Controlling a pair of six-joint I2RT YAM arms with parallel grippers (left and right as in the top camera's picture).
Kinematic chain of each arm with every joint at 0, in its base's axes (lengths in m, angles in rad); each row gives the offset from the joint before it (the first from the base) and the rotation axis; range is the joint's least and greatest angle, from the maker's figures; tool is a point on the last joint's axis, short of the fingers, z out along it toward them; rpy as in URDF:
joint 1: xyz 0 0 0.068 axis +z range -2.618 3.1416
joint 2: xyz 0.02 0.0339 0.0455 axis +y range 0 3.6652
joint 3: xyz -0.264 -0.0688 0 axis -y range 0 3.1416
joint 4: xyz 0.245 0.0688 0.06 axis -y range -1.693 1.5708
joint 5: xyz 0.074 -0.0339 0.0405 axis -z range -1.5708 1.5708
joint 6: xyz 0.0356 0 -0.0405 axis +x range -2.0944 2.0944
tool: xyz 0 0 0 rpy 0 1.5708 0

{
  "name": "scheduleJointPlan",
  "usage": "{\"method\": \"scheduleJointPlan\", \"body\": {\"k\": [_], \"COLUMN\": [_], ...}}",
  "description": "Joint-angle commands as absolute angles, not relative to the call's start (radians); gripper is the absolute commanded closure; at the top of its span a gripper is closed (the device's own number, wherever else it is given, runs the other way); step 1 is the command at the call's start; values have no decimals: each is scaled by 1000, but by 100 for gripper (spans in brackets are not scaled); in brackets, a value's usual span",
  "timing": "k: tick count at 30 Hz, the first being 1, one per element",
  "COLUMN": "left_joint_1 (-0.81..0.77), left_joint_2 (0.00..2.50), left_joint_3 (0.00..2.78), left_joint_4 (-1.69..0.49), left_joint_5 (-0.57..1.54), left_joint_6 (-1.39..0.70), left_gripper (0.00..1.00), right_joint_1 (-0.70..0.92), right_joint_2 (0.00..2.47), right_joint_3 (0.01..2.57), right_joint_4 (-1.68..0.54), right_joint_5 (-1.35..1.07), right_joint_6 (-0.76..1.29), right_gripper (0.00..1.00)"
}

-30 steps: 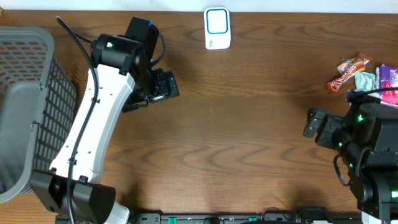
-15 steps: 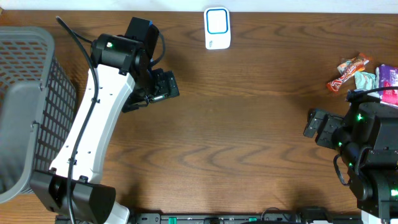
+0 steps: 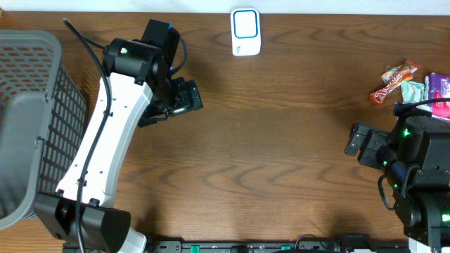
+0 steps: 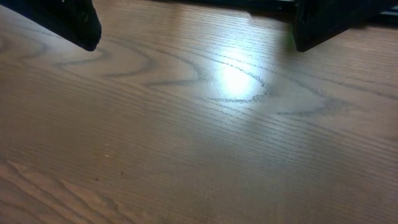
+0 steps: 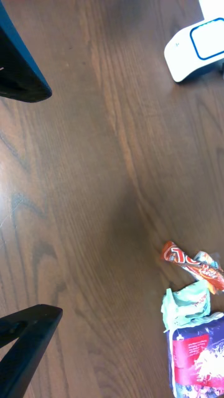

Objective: Scan the item barcode

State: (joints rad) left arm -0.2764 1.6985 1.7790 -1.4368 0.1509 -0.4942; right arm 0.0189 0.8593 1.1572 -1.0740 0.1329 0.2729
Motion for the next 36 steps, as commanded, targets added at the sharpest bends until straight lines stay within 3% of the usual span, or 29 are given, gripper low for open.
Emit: {"method": "scheduleJointPlan", "body": {"k": [1, 17, 27, 31, 36], "left_joint_1": [-273, -273, -273, -273, -273], "left_joint_2": [1704, 1704, 1704, 1704, 1704], "left_joint_3": [1782, 1782, 1782, 1782, 1782], "left_joint_4": [-1442, -1442, -1442, -1442, -1442], "left_joint_5": [145, 145, 145, 144, 144], "left_joint_6": [-492, -492, -492, -492, -492], "left_gripper": [2, 2, 2, 2, 2], "right_joint_1": [27, 27, 27, 27, 27], "right_joint_2": [858, 855, 730, 631, 483], "right_joint_3": [1155, 1144, 1131, 1074, 899], "right_joint_4": [-1074, -1202, -1229, -1158, -923], "right_joint_5": [155, 159, 149, 145, -29], "right_joint_6": [268, 265, 264, 230, 84], "right_gripper": [1, 1, 1, 1, 1]}}
